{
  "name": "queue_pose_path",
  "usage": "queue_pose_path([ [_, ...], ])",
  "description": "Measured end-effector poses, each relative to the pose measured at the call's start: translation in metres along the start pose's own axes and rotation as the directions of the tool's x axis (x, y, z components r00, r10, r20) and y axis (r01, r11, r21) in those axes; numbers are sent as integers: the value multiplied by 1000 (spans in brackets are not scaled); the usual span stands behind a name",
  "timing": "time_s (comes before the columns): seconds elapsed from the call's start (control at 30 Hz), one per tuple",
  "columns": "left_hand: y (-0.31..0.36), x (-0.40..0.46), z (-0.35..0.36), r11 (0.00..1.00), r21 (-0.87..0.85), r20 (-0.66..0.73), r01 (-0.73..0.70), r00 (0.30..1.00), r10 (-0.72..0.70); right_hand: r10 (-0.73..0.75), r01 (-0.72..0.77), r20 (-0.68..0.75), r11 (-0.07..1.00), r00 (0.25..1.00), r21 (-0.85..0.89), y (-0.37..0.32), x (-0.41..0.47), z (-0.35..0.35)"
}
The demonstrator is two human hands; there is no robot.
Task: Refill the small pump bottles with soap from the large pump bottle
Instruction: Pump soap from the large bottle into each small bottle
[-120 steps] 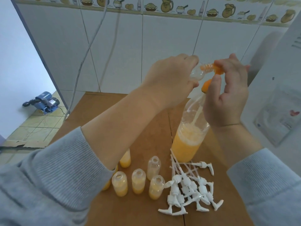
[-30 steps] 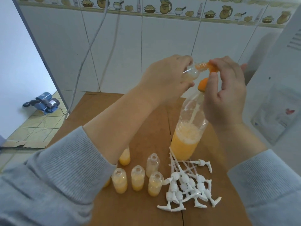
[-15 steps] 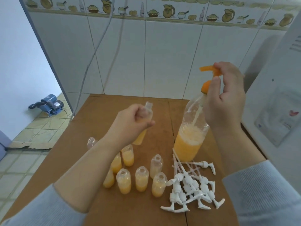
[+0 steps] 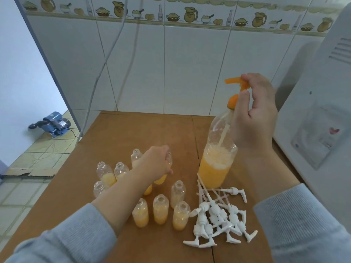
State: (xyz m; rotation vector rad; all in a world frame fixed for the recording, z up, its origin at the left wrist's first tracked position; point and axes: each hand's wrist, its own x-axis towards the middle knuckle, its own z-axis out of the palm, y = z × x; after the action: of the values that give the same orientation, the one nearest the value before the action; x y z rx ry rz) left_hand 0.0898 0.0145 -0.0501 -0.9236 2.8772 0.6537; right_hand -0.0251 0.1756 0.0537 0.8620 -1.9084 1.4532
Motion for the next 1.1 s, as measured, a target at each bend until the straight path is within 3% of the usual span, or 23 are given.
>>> queue_pose_path([
  [0.2, 1, 9, 7, 986, 168, 70, -15, 998, 3, 1, -1, 0, 1000, 1000, 3, 2, 1, 1],
  [0.4, -3, 12, 10, 983, 183, 52, -31, 998, 22, -6, 6, 2, 1000, 1000, 10, 4, 2, 2],
  [0.5, -7, 9, 9, 979, 191, -26, -74, 996, 80, 3, -3, 3, 1000, 1000, 2, 5, 1, 2],
  [0.6, -7, -6, -2, 944, 243, -110, -226, 960, 258, 1, -1, 11, 1000, 1000, 0, 6, 2, 1],
  [0.67, -5, -18, -8, 922, 210, -66, -324, 937, 344, -3, 3, 10, 1000, 1000, 0, 7, 2, 1],
  [0.8, 1, -29, -5, 919, 96, 200, -383, 912, 359, -5, 5, 1, 1000, 1000, 2, 8, 2, 3],
  [0.97, 13, -25, -1, 824, 404, 162, -397, 918, 362, -14, 14, -1, 1000, 1000, -5, 8, 2, 4],
  [1.1, 18, -29, 1, 831, 356, 180, -427, 904, 387, -15, 15, -2, 1000, 1000, -13, 7, 2, 2],
])
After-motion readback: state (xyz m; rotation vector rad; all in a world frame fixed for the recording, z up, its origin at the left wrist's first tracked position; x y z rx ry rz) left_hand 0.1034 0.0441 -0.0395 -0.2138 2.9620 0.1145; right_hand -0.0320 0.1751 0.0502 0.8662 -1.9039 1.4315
